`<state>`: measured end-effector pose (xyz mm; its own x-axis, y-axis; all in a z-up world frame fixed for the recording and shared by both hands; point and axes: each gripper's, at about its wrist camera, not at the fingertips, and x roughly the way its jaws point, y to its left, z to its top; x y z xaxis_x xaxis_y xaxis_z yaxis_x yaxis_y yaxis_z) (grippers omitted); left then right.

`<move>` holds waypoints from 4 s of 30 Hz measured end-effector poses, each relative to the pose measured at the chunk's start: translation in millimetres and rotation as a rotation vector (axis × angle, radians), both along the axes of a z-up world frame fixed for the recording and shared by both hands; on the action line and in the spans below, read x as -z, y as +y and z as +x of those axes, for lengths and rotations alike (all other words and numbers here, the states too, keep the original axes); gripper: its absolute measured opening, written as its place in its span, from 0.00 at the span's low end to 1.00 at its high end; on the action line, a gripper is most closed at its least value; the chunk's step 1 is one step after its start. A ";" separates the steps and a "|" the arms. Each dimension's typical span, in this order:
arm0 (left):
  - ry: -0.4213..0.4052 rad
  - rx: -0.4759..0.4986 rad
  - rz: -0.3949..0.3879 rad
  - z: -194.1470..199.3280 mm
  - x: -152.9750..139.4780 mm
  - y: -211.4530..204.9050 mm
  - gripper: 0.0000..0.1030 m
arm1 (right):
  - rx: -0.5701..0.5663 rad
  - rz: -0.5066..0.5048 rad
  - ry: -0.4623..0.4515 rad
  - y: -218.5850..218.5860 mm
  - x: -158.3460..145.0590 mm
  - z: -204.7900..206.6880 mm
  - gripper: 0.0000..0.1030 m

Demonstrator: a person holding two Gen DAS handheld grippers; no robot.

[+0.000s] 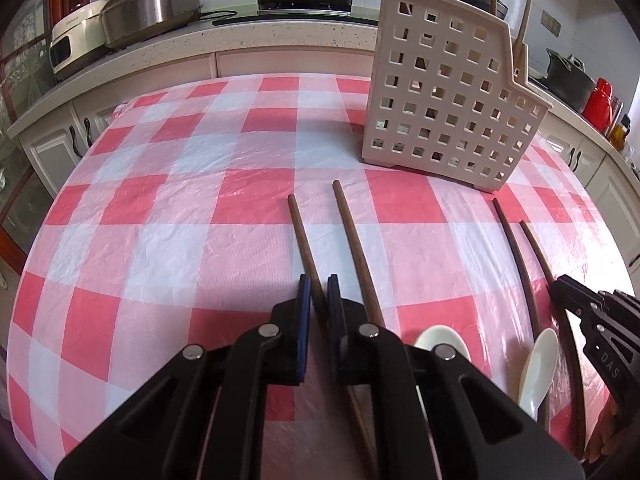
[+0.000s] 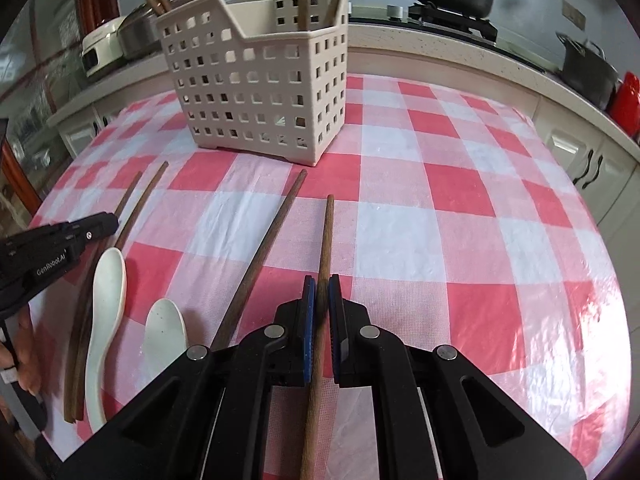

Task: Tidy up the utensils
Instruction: 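Close the right gripper on a brown chopstick while the left gripper grasps another, then lift both held chopsticks upright and carry them toward the white basket, then lower both chopsticks into the white basket and open both grippers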

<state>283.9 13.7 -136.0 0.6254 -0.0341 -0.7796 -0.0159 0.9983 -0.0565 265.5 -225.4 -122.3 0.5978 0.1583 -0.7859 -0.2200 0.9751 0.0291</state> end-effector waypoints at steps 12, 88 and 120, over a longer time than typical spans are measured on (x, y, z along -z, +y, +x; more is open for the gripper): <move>-0.085 0.013 -0.035 -27.5 -26.5 11.9 0.07 | 0.029 0.170 -0.029 -24.0 -17.9 -4.4 0.06; -0.466 0.077 0.024 -144.0 -148.2 10.4 0.06 | -0.032 0.243 -0.449 -35.1 -154.2 -87.0 0.06; -0.697 0.154 0.050 -14.4 -301.8 -85.1 0.06 | -0.092 0.189 -0.604 -5.6 -254.2 12.2 0.06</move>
